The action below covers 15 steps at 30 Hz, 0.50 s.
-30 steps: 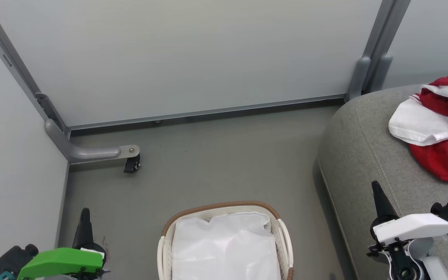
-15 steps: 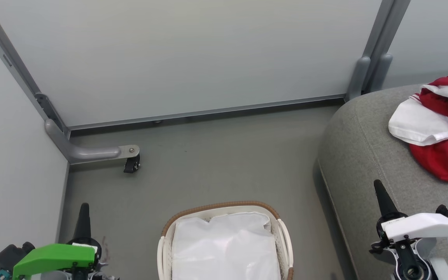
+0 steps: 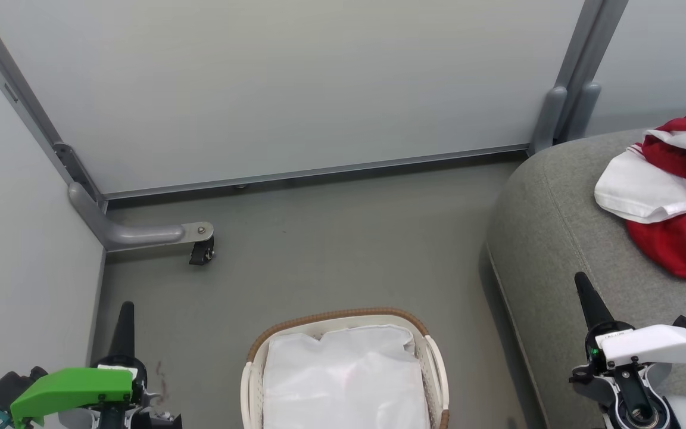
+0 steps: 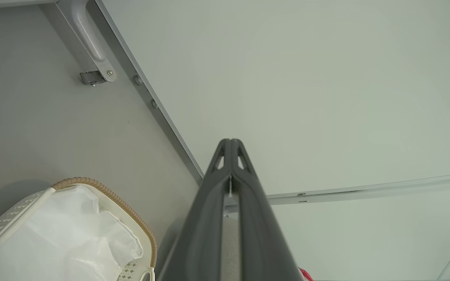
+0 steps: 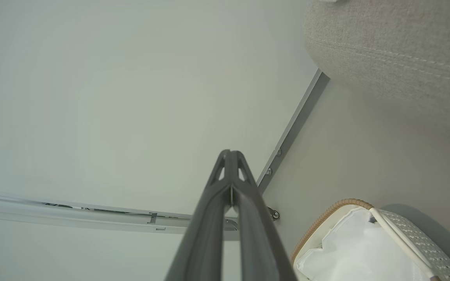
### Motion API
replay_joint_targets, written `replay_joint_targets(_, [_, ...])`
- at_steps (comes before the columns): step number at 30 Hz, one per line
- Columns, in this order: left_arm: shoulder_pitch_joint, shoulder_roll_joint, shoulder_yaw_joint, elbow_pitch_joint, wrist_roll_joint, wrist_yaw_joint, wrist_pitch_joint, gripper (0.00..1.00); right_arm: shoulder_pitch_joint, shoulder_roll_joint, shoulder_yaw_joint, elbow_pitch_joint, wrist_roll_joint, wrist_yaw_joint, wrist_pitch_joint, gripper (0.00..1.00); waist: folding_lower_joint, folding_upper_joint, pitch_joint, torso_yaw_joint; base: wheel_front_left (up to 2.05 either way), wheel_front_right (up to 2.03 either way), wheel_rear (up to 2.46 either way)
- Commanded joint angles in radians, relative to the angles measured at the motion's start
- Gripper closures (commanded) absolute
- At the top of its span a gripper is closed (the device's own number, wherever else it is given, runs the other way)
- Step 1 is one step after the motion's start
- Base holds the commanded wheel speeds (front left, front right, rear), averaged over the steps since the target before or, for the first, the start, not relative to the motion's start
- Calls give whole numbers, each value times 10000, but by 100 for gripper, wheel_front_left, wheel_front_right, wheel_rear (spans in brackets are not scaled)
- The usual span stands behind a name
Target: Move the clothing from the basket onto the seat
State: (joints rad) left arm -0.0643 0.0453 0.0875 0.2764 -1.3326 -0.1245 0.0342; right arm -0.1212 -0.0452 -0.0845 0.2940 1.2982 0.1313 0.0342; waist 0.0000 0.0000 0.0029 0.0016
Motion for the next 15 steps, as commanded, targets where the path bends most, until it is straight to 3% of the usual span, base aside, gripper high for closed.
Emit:
replay_joint_targets(1, [-250,63,43,-90,-236,-58,61,100,53,-63,-48,-135,231,-6,59,100,0,0,0,0,0,0,0])
replay_joint_targets(15, [-361,69,146,-186,-1253,-76,361,100,100,-70,-158,-287,1387,-8,363,100,0,0,1,-6,0,0,0])
